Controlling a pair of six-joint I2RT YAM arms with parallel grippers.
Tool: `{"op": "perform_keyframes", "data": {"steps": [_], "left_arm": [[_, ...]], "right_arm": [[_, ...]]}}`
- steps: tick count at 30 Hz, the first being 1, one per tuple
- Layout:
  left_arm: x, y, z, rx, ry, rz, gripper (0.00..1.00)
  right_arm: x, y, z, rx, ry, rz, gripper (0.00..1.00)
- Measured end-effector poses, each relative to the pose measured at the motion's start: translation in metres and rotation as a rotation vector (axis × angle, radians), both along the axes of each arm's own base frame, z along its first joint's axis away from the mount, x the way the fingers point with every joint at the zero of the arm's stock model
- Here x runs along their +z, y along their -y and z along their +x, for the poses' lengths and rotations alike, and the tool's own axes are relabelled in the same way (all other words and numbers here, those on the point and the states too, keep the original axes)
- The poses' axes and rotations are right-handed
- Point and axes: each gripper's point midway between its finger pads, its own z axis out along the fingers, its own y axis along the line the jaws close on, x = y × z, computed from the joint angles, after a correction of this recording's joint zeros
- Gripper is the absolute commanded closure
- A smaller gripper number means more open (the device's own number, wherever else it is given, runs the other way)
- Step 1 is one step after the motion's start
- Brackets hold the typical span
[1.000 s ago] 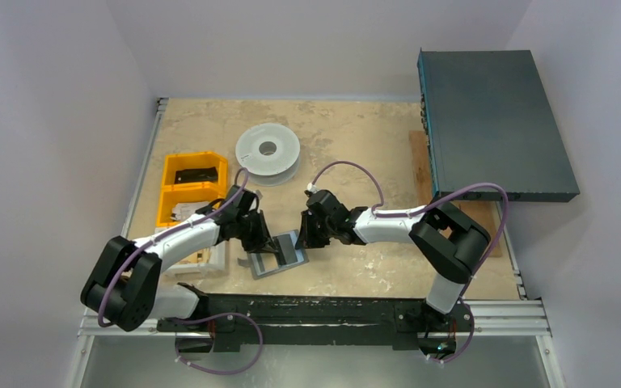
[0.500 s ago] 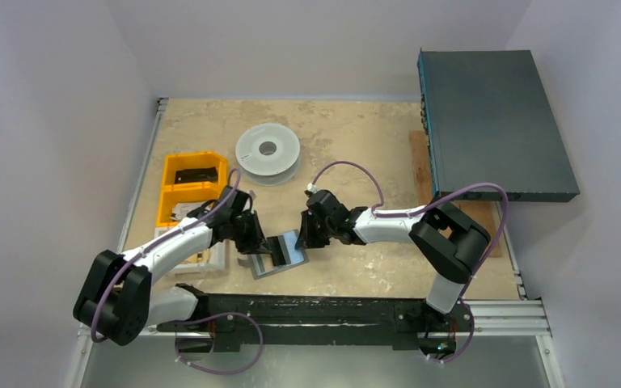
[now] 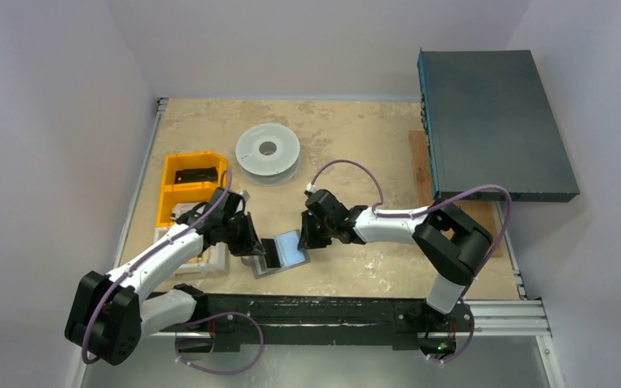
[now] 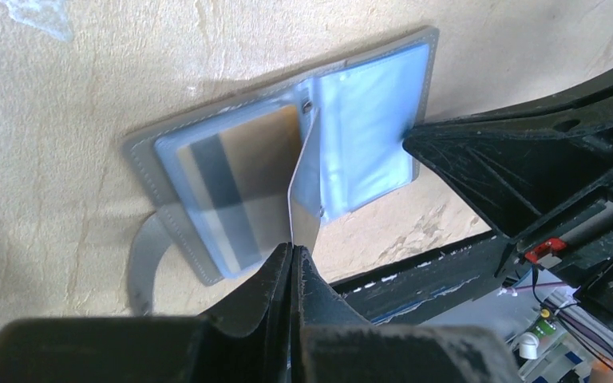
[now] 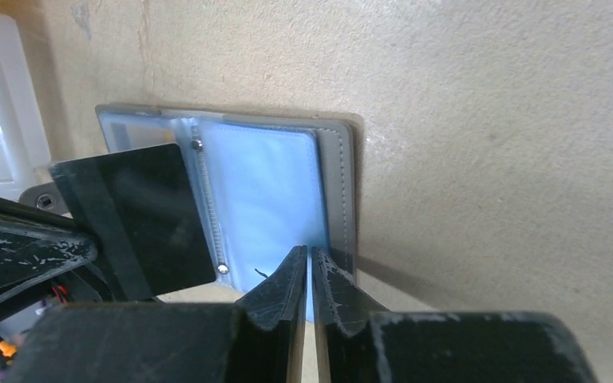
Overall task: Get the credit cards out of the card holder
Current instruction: Remove the credit card from the card holder, then place the credit card in the storage box.
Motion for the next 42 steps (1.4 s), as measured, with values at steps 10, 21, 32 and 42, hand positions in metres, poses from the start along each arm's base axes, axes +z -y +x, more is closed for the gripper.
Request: {"op": "perform_keyframes", "data": {"steps": [10, 21, 32, 42], "left_arm": [[0.018, -0.001, -0.003, -0.014, 0.039, -0.018, 1.00], [0.066, 0.010, 0.018, 0.021, 0.138, -0.214, 1.00], [0.106, 0.033, 0.044, 0.064, 0.185, -0.494, 1.00], [0.120, 0.039, 0.052, 0.071, 0.201, -0.577, 1.00]], "right_arm": [[0.044, -0.008, 0.009, 0.039, 0.070, 0.025, 0.50], [0.097, -0.020, 0.024, 0.078, 0.107, 0.335, 0.35], [0.126, -0.011, 0.024, 0.058, 0.008, 0.644, 0.46], [0.149, -0.010, 0.017, 0.055, -0.073, 0.821, 0.90]]}}
